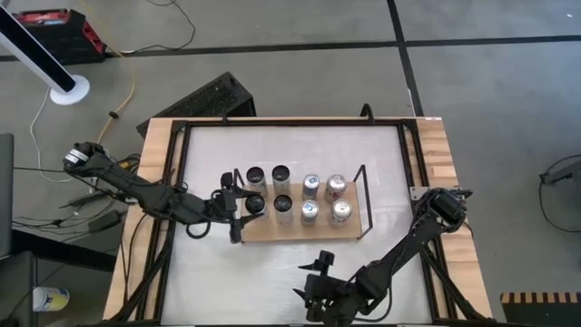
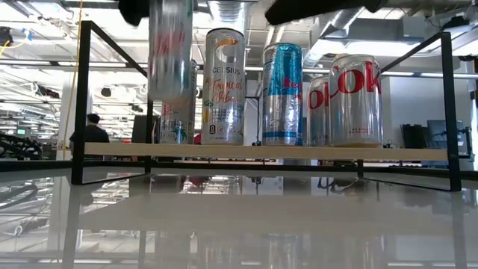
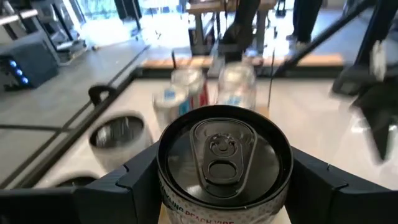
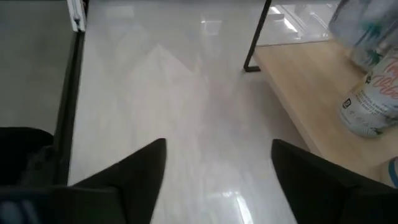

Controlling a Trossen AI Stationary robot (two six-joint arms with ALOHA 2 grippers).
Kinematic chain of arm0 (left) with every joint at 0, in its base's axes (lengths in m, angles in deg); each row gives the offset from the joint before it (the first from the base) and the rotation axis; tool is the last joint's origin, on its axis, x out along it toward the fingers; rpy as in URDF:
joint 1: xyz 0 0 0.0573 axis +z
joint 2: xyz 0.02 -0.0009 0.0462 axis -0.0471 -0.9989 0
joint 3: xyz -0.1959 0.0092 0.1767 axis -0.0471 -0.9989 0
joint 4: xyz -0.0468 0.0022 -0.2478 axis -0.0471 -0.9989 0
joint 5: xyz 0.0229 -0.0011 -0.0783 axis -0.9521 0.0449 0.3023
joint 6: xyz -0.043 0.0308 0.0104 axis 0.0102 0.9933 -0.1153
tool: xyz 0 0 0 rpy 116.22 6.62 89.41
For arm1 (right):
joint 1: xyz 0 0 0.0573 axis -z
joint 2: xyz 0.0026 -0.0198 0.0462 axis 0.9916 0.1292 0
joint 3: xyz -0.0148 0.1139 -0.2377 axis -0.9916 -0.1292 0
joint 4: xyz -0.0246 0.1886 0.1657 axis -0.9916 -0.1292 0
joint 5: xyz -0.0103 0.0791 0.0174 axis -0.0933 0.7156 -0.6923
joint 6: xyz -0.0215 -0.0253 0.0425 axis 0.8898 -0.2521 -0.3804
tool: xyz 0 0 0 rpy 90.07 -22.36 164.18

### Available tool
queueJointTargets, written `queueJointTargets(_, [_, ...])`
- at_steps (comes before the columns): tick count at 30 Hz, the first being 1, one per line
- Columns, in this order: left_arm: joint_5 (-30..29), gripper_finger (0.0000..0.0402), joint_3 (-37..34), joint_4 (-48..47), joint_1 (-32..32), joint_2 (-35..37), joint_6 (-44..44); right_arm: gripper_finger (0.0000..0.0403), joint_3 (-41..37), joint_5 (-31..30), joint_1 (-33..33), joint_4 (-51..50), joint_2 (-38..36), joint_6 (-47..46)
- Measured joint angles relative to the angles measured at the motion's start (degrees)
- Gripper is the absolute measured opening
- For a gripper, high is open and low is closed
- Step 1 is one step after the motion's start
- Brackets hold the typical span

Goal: Place canned beverage on shelf
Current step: Put the white pink soda can on the shelf aligned with the other white pink soda can

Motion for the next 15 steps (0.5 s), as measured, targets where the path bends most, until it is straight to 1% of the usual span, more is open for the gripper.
queueJointTargets(2, [1.08,0.0233,-3.27,4.12,0.31,-0.16,1.23,0.0284,0.06,-0.03,-0.02,0.43,0.00,0.18])
queueJointTargets(4, [2.90,0.0233,-5.58,8.08,0.94,-0.24,1.51,0.0240,0.07,0.02,-0.06,0.32,0.00,0.18])
queueJointTargets(6, [4.98,0.0233,-6.86,10.55,1.96,0.27,0.83,0.0182,0.07,0.27,-0.06,0.30,0.00,0.33])
queueJointTargets(10, [8.40,0.0233,-7.57,8.42,4.16,0.58,-0.85,0.0045,0.07,0.34,-0.06,0.24,0.00,1.31])
queueJointTargets(11, [8.99,0.0233,-7.59,8.23,4.56,0.57,-0.89,0.0025,0.07,0.32,-0.06,0.23,0.00,1.86])
queueJointTargets(12, [9.40,0.0233,-7.59,8.41,4.85,0.60,-0.88,0.0019,0.07,0.32,-0.06,0.28,0.00,1.92])
queueJointTargets(15, [10.19,0.0233,-7.48,7.34,5.49,0.72,-1.15,0.0032,0.07,0.34,0.16,0.40,0.00,1.86])
